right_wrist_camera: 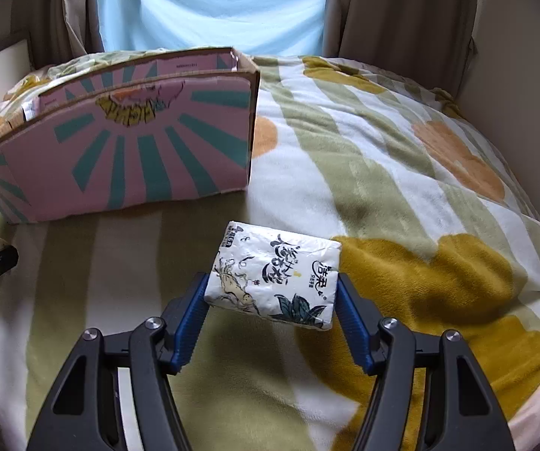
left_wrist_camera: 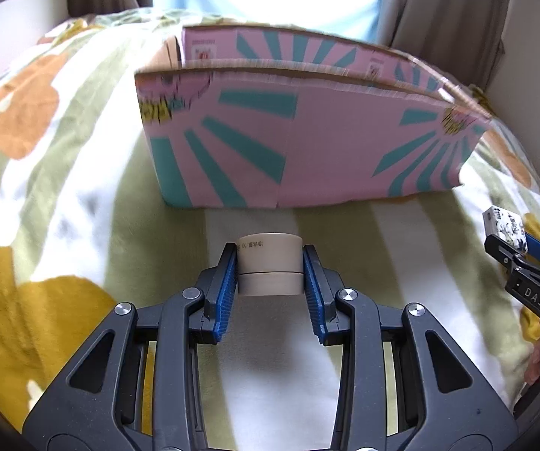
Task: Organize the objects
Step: 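Grasp the wooden cylinder with the left tool while the right tool grasps the tissue pack, then carry the cylinder and tissue pack into the pink box and open both tools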
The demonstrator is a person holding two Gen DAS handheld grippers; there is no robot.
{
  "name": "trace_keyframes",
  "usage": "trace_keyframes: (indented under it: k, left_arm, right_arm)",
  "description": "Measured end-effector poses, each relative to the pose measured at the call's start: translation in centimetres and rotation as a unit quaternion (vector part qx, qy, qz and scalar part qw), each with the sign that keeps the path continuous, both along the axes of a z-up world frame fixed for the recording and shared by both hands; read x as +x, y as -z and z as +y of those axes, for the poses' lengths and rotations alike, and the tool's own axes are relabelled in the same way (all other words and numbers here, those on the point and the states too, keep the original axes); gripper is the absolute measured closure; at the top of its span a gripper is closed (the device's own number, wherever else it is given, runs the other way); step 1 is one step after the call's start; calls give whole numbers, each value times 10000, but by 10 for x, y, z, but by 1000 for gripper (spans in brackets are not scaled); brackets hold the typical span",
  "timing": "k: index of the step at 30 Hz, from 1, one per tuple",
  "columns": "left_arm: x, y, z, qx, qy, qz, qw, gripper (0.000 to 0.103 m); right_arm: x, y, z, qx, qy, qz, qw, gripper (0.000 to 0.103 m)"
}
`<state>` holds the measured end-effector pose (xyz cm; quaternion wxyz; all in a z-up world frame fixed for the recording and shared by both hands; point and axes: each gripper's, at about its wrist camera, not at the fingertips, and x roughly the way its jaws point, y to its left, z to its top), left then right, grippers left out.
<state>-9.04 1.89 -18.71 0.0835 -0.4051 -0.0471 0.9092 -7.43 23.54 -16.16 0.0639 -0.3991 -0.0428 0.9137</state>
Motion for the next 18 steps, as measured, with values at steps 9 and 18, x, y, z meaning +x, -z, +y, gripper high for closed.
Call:
trace_keyframes:
  k: [9, 18]
  left_arm:
    - [4, -61, -11, 21, 26, 482, 9988, 72]
    - [8, -140, -20, 23, 291, 1062, 9939, 72]
  right_arm:
    - [10, -45, 5, -267, -58, 303, 9992, 42]
    - [7, -114, -5, -84, -437, 884, 9951, 42]
